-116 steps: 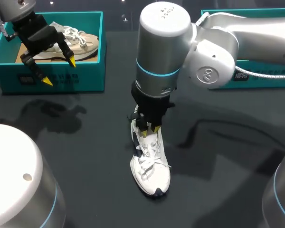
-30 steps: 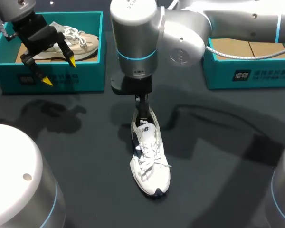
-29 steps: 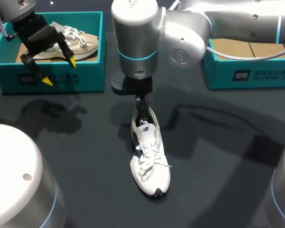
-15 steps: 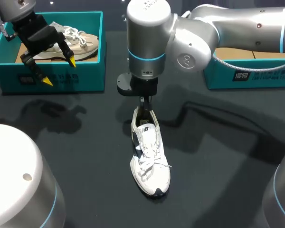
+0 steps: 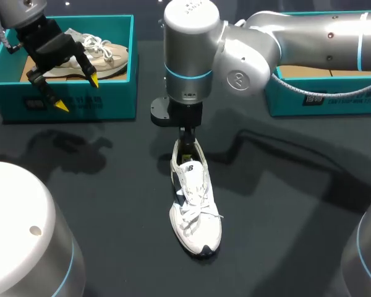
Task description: Take the shoe out of the shoebox, open the shoe tongue, remove and reinsert the insole, then place the shoe into the shoebox
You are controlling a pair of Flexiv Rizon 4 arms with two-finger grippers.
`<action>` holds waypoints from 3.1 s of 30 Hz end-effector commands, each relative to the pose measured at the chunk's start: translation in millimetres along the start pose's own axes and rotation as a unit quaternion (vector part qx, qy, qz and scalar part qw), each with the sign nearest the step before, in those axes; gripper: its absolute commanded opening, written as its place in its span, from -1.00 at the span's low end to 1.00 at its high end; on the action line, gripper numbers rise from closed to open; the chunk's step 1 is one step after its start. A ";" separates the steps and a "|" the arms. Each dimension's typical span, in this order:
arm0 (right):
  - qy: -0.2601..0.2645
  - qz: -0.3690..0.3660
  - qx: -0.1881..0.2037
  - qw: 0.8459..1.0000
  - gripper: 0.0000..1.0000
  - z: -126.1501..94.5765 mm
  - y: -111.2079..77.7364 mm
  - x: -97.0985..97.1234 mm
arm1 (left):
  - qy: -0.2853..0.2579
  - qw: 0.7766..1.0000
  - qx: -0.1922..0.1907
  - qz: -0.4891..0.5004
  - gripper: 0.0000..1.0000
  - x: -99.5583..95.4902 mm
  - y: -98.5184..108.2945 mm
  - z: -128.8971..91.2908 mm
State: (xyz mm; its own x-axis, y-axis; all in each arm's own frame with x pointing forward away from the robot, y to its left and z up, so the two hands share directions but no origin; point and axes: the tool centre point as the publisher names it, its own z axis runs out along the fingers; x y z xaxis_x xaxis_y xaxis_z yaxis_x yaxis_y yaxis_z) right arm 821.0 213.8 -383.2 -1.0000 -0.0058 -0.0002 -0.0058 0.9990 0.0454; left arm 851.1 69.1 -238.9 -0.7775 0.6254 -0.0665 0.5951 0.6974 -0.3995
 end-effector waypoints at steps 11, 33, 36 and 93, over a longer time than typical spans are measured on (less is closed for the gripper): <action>-0.001 0.018 -0.008 1.000 0.23 3.5 -5.7 2.8 | 0.000 1.000 -0.001 0.000 1.00 0.9 -0.4 -0.4; -0.006 0.029 0.006 1.000 -1.00 -49.9 -7.0 5.5 | 0.000 1.000 -0.001 0.000 1.00 0.9 -0.4 -0.4; -0.009 0.031 0.014 0.999 -1.00 -78.4 -15.3 4.3 | 0.000 1.000 -0.001 0.000 1.00 0.9 -0.4 -0.4; -0.054 0.043 0.077 0.995 -1.00 -259.0 -255.2 -147.4 | 0.000 1.000 -0.001 0.000 1.00 0.9 -0.4 -0.4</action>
State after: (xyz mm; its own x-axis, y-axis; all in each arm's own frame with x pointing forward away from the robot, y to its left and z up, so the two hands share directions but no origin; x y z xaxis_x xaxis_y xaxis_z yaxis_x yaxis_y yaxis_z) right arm 974.2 -47.8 -136.7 -0.9914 0.0794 -0.1043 0.0911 0.9895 -0.1122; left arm 851.1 69.1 -239.0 -0.7775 0.6253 -0.0666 0.5951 0.6974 -0.3994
